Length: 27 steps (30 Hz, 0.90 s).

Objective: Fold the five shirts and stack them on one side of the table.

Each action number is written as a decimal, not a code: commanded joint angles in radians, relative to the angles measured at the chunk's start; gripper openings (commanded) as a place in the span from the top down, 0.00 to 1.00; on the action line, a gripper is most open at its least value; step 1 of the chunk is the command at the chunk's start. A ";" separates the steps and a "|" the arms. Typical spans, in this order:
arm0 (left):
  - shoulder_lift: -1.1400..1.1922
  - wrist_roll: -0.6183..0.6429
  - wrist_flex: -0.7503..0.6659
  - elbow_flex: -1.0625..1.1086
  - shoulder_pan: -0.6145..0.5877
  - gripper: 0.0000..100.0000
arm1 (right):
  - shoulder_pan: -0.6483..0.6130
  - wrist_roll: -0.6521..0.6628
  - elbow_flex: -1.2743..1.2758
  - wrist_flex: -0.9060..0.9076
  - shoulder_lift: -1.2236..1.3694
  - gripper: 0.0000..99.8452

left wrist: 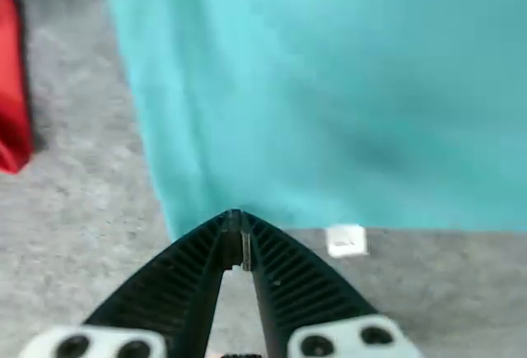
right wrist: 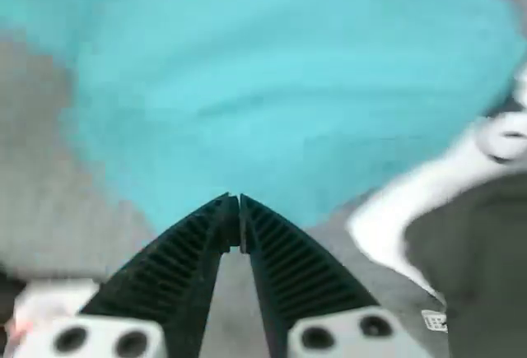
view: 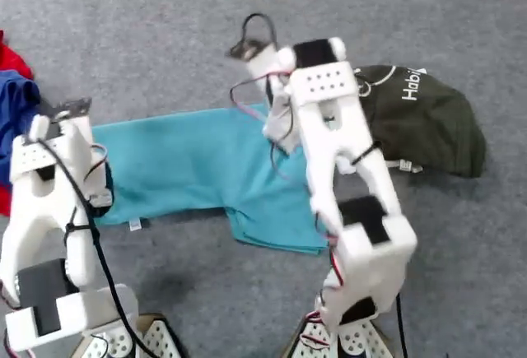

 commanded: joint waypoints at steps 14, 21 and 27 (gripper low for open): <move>-0.041 -0.109 -0.055 -0.077 -0.122 0.97 | -0.238 0.327 0.998 -0.207 -0.773 0.82; -0.041 -0.106 -0.054 -0.070 -0.116 0.97 | -0.285 0.322 1.152 -0.362 -0.753 0.82; -0.041 -0.110 -0.054 -0.068 -0.116 0.97 | -0.285 0.328 1.161 -0.434 -0.711 0.82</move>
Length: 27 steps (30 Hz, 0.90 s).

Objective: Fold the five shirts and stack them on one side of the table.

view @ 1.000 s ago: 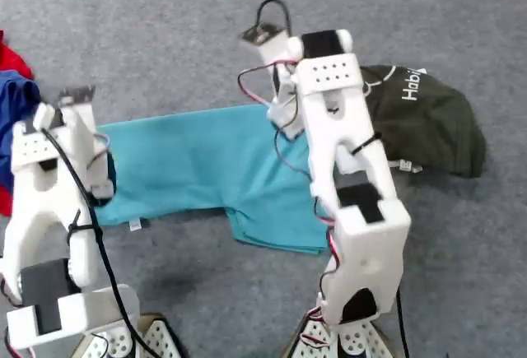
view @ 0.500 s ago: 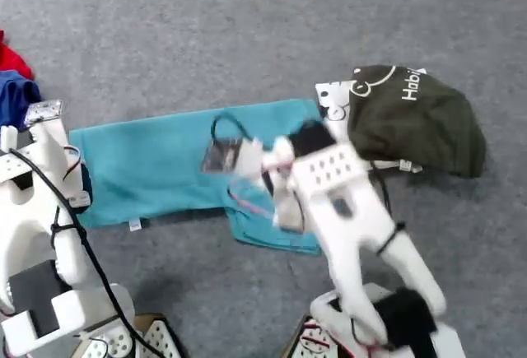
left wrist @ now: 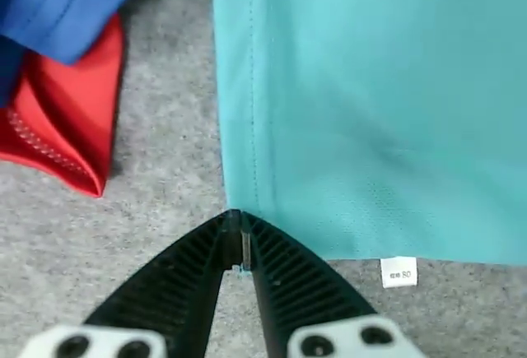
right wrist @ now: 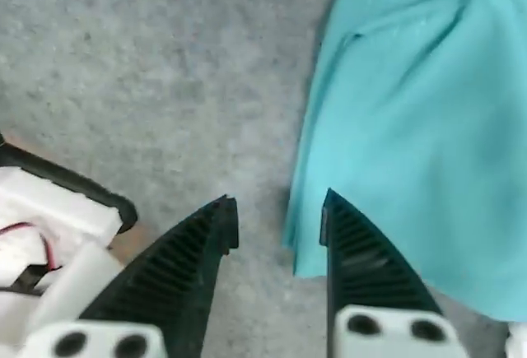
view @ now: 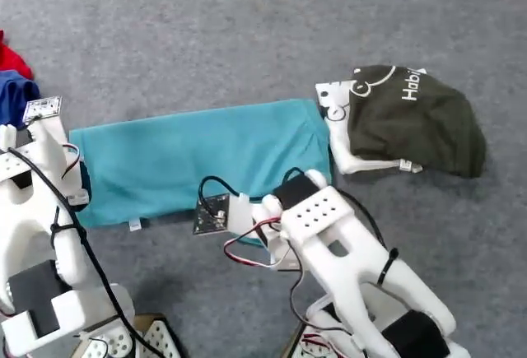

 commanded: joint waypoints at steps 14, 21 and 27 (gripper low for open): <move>-0.038 -0.006 -0.003 -0.035 -0.008 0.97 | -0.005 0.012 0.079 -0.344 0.338 0.95; -0.038 -0.006 -0.002 -0.035 -0.008 0.97 | 0.074 0.011 0.022 -0.377 0.371 0.99; -0.038 -0.006 -0.002 -0.035 -0.008 0.97 | 0.117 0.014 -0.116 -0.270 0.377 0.99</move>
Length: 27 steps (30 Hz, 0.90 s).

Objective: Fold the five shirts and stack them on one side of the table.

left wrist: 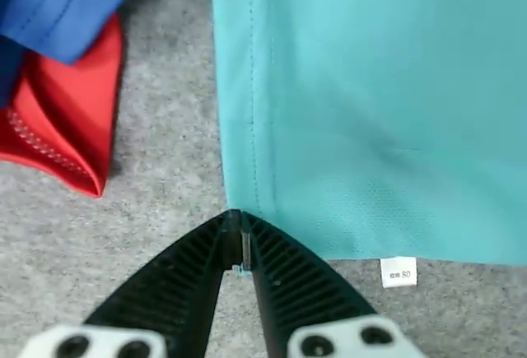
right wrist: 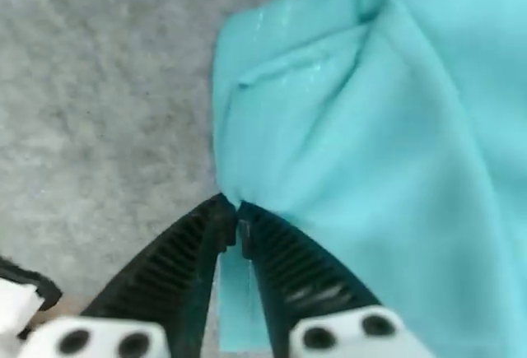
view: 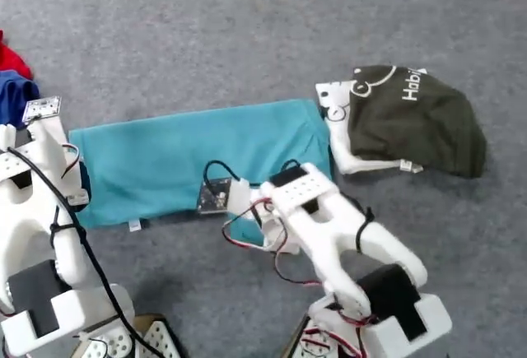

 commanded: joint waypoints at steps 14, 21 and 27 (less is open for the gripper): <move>-0.038 -0.006 -0.002 -0.035 -0.008 0.97 | 0.021 0.044 -0.375 0.359 0.007 0.99; -0.038 -0.006 -0.002 -0.033 -0.008 0.97 | -0.012 0.051 -0.300 0.374 0.005 0.98; -0.038 -0.006 -0.003 -0.033 -0.008 0.97 | -0.052 0.046 -0.145 0.226 0.016 0.77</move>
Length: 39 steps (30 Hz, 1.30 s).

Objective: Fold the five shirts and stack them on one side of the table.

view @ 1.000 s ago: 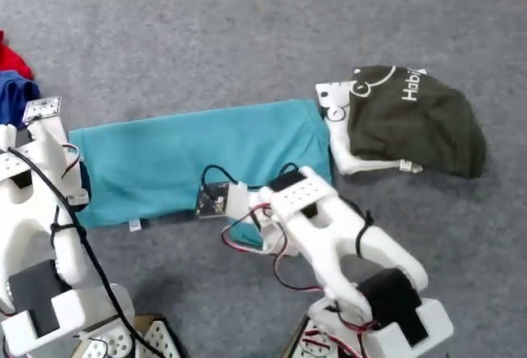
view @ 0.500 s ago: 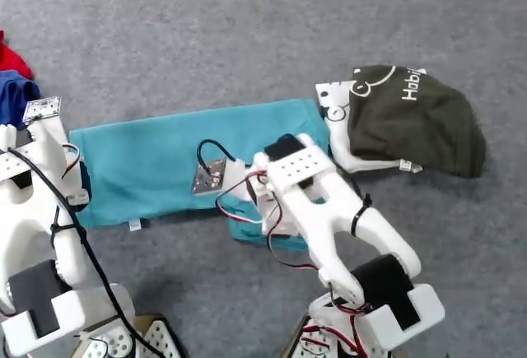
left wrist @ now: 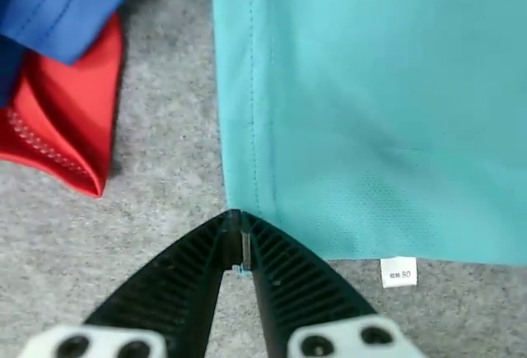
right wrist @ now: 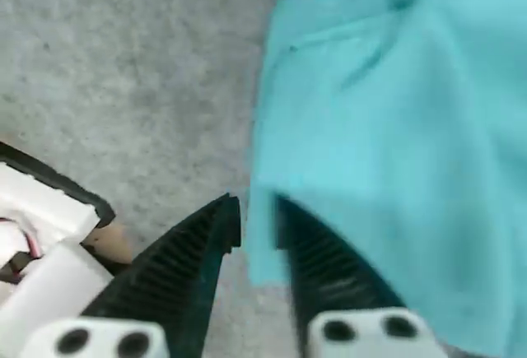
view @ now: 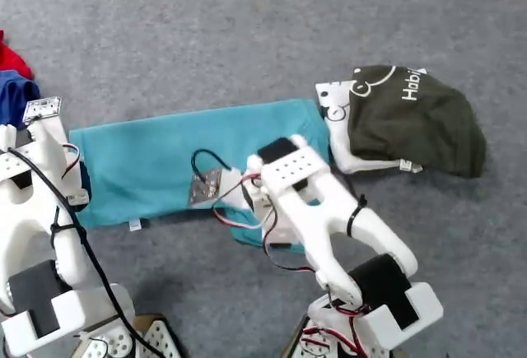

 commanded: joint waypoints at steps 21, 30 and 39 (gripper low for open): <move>-0.038 -0.006 -0.002 -0.031 -0.008 0.97 | -0.020 0.002 0.309 -0.404 0.018 0.93; -0.038 -0.005 -0.008 0.013 -0.008 0.97 | 0.009 -0.054 0.236 -0.359 0.010 0.99; -0.038 0.000 -0.003 0.005 -0.008 0.97 | 0.127 -0.048 -0.211 -0.089 0.053 0.99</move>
